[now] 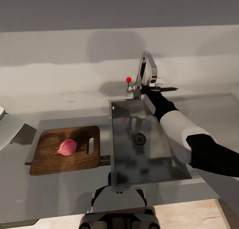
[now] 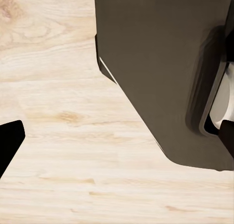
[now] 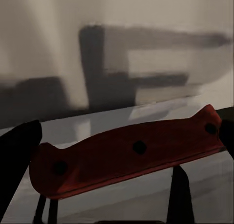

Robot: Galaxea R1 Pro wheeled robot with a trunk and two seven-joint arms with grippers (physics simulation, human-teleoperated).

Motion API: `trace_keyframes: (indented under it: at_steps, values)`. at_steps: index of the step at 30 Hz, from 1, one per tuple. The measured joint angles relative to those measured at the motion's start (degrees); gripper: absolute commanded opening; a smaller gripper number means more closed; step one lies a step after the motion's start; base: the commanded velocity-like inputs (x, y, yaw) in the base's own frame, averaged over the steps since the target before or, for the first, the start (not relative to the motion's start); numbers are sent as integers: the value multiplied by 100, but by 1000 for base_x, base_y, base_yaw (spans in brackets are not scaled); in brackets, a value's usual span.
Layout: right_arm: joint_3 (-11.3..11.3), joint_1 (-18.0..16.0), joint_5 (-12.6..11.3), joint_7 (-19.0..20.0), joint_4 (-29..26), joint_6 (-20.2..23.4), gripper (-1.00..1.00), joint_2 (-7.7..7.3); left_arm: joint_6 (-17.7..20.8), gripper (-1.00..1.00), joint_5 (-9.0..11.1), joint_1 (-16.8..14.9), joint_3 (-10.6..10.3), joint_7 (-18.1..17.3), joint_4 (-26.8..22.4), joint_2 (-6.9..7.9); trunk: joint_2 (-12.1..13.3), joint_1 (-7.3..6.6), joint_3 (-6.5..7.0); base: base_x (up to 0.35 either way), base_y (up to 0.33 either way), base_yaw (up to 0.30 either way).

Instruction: In the kitchen, take the Vidalia onion out of the sink, dice it on the chopping board with the paring knife, put the diced onion into the bowl on the countertop, then place both the paring knife and the chopping board into the sink.

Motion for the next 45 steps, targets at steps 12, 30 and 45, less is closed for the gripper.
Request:
trace_keyframes:
  at_steps: [12, 30, 45]
  values:
    - [45, -1, 58, 270, 8, 183, 100, -67, 0, 100, -3, -1, 0, -5, 0, 0, -1, -1, 0, 0, 0, 0]
    - [165, -1, 51, 711, -2, 199, 100, -186, 0, 100, -1, 0, 0, -4, 0, 0, -1, -1, 0, 0, 0, 0]
    - [177, -1, 35, 1313, 35, 190, 100, -318, 0, 100, -1, 2, 0, -4, 0, 0, -1, -1, 0, 0, 0, 0]
